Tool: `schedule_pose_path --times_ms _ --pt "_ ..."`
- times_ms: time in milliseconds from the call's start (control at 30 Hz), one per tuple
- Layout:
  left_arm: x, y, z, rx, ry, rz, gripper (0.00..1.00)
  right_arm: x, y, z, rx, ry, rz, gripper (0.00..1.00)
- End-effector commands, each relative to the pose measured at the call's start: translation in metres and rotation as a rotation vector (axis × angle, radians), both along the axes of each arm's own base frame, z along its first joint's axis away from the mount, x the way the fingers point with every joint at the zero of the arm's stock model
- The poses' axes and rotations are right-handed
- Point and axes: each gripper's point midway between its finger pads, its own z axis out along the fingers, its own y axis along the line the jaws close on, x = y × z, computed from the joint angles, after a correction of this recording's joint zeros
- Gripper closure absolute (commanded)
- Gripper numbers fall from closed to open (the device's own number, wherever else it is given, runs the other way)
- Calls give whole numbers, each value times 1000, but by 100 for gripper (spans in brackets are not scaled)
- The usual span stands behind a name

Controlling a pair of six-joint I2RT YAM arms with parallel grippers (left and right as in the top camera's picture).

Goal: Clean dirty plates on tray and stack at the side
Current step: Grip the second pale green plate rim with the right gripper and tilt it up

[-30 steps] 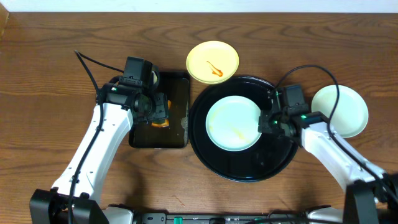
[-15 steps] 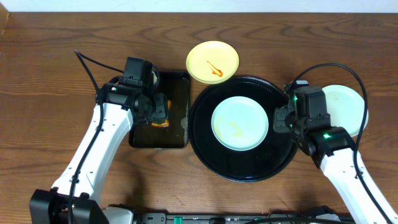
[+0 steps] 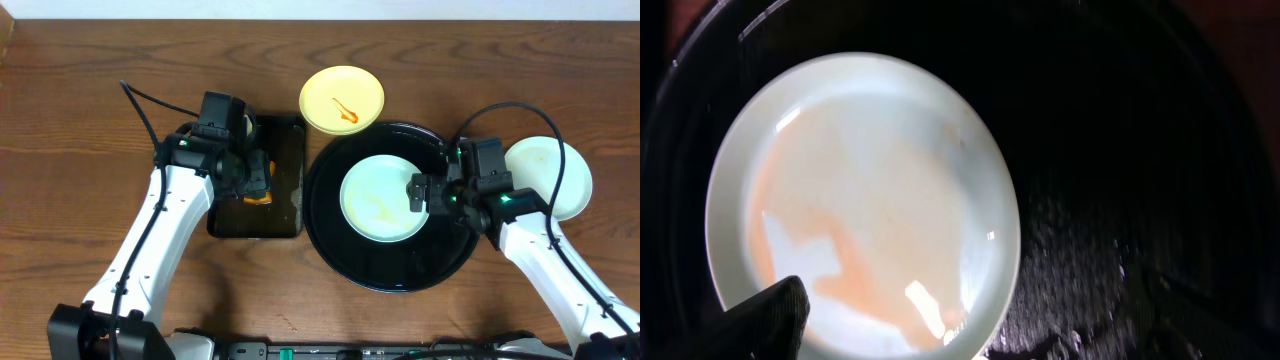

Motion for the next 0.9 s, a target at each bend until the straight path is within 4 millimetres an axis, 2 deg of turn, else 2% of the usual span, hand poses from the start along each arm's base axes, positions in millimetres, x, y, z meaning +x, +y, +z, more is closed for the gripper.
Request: schedule_pose_path --times_ms 0,67,100,133,300,433,533,600,633,867 --pt "2 1 5 -1 -14 3 39 6 -10 -6 -21 3 -73 1" --pt "2 1 5 -1 -15 3 39 8 -15 -13 -30 22 -132 11" --pt "2 0 5 -2 -14 3 39 8 -14 -19 -26 41 -136 23" --pt "2 1 5 -1 -14 3 39 7 -12 -25 -23 61 -131 30" --pt "2 0 5 -2 -14 3 39 -1 -8 -58 -9 173 -141 40" --pt "2 0 5 -2 -14 3 39 -4 -3 -76 5 224 -138 47" --pt "2 0 5 -2 -14 3 39 -6 1 -87 23 256 -134 60" --pt "2 1 5 -1 -14 3 39 -7 4 -91 37 271 -126 80" --pt "2 1 5 -1 -14 3 39 -8 5 -91 46 277 -122 99" --pt "2 0 5 -2 -14 3 39 -8 6 -91 52 277 -120 99"
